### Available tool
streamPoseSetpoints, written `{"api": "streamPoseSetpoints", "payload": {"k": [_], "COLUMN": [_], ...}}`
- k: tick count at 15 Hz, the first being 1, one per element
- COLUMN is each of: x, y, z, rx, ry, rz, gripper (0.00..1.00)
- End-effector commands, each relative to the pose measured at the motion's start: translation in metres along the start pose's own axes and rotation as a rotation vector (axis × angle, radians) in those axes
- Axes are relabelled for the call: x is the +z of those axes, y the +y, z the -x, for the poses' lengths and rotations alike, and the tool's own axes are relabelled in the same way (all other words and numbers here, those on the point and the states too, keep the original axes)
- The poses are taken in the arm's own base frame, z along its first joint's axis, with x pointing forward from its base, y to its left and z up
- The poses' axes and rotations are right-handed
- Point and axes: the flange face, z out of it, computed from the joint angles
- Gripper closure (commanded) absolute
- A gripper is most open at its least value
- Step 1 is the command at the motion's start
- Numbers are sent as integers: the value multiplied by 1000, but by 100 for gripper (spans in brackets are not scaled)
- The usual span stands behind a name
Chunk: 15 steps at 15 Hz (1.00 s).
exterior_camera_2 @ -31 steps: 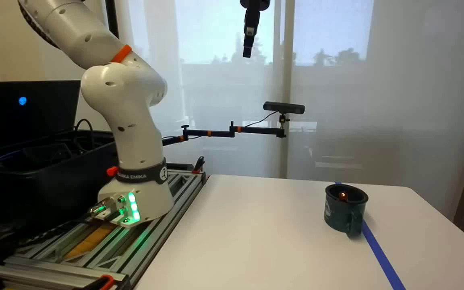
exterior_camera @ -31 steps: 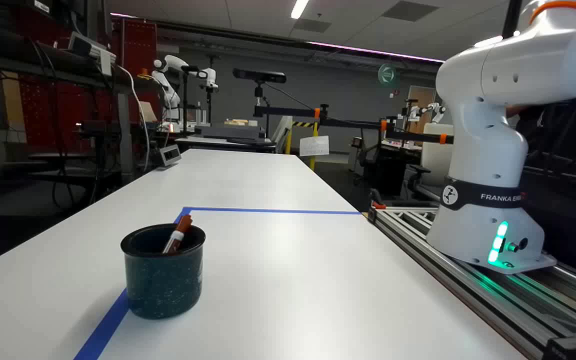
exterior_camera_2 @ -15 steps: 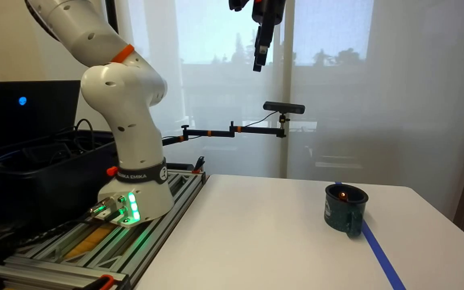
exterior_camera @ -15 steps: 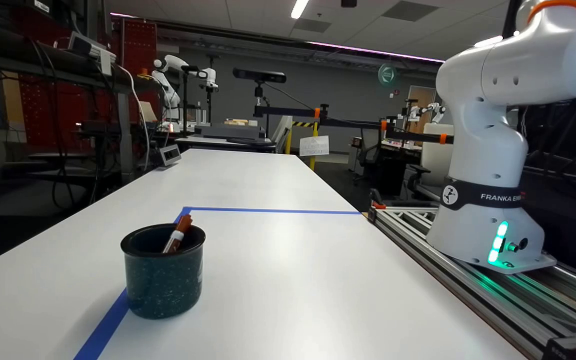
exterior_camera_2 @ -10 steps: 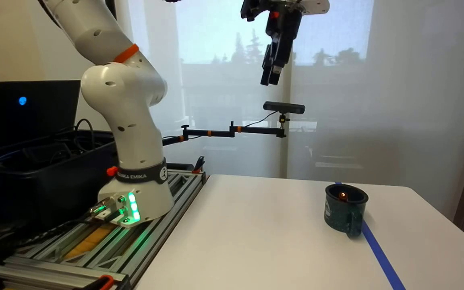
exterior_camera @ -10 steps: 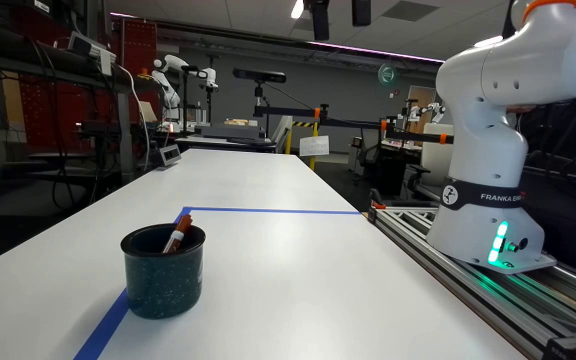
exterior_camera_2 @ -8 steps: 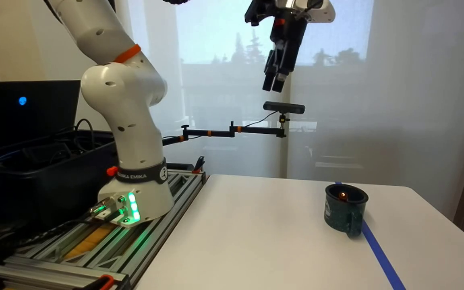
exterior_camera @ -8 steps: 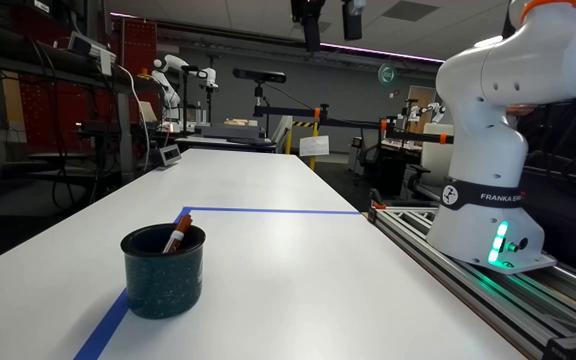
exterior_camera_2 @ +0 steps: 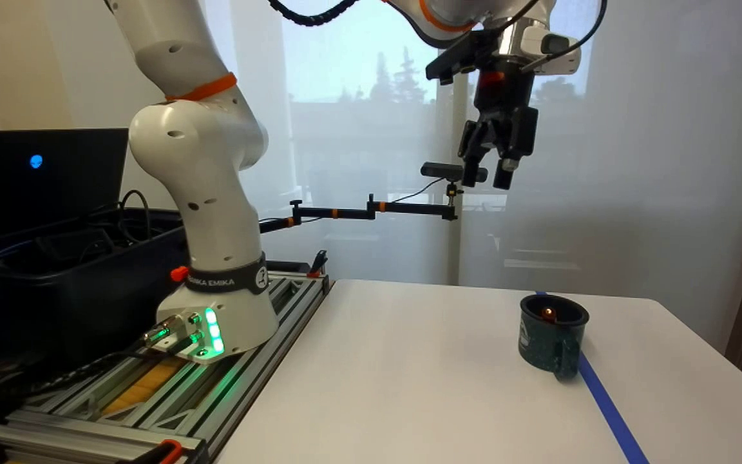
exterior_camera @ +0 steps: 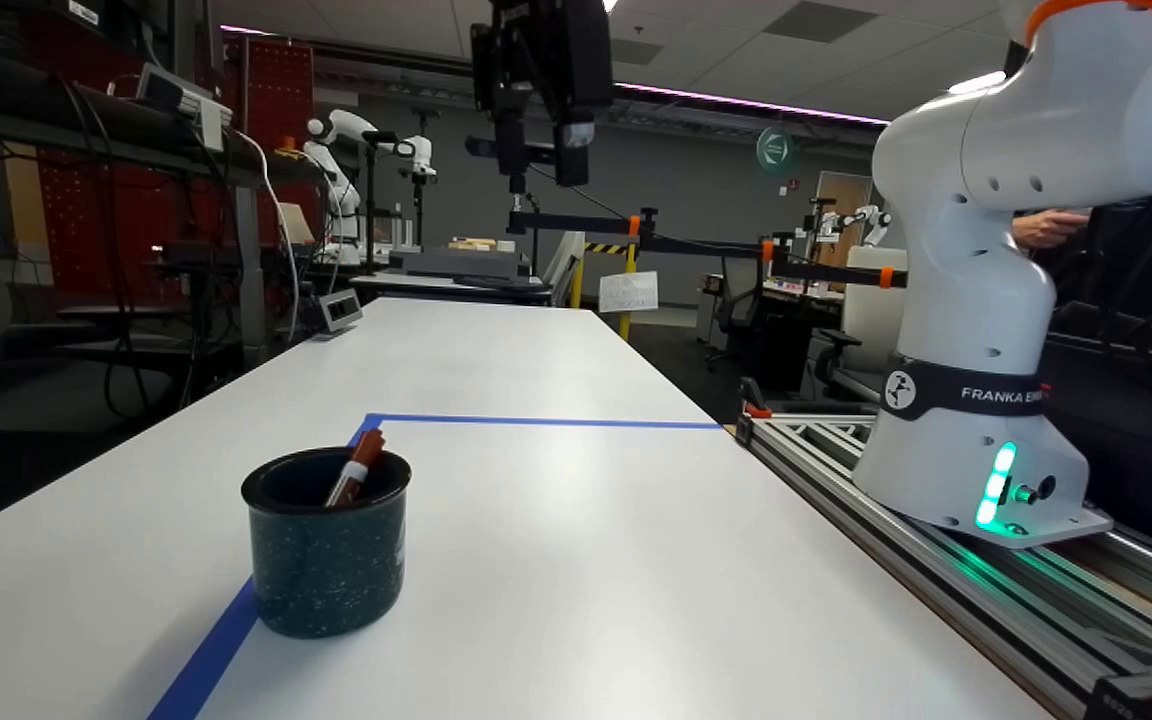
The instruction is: Take the marker out of the cup
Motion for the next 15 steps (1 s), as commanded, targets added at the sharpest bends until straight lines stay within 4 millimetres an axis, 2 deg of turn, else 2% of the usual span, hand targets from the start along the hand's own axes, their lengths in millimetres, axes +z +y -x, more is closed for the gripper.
{"api": "streamPoseSetpoints", "payload": {"k": [1, 6, 7, 9, 15], "x": [14, 50, 44, 54, 61], "y": [6, 15, 7, 11, 15], "z": [-26, -49, -38, -44, -54], "rx": [-42, -34, -39, -35, -52], "ry": [48, 21, 24, 13, 15], "rz": [46, 48, 35, 27, 34], "gripper": [0, 0, 0, 0, 0]}}
